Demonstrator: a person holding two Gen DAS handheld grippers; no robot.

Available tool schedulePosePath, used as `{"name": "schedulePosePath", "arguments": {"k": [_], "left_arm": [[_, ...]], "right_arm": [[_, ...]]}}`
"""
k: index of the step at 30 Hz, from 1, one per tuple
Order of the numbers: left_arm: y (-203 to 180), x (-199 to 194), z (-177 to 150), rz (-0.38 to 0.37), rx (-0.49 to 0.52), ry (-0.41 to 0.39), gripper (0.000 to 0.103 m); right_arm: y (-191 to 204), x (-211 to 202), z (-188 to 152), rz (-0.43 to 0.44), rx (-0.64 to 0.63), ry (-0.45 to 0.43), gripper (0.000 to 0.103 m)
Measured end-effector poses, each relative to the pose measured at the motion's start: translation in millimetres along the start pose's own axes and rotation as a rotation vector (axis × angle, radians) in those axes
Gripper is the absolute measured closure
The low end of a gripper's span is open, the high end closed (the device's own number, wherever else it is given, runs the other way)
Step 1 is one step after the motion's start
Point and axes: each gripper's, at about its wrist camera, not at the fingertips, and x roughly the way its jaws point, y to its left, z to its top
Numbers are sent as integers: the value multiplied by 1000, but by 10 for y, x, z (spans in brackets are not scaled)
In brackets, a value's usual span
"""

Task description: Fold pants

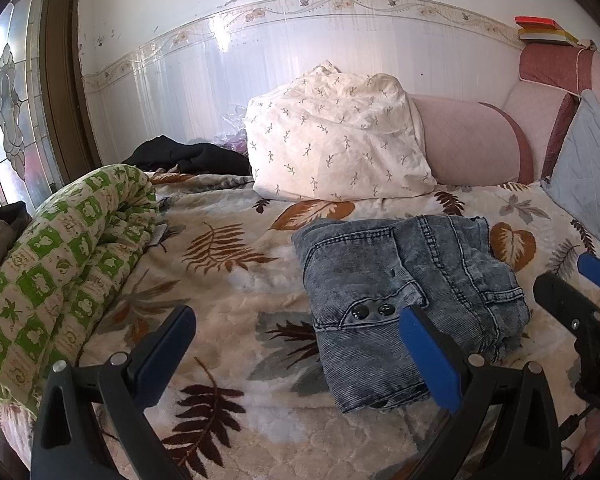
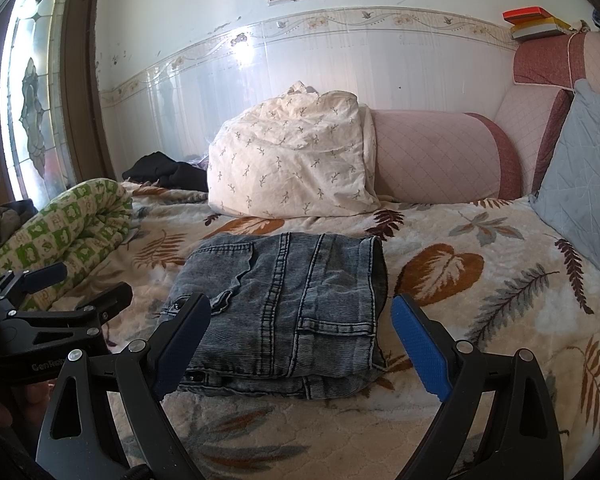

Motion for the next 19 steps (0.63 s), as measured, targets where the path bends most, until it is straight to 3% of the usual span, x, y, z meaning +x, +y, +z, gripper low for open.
{"name": "schedulePosePath", "arguments": {"k": [9, 19], "left_arm": [[201, -89, 10, 0, -34, -13, 0], [469, -195, -105, 49, -32, -15, 0]], "right_arm": [[199, -23, 36, 15, -53, -6, 11], [327, -16, -6, 19, -88, 6, 11]]}}
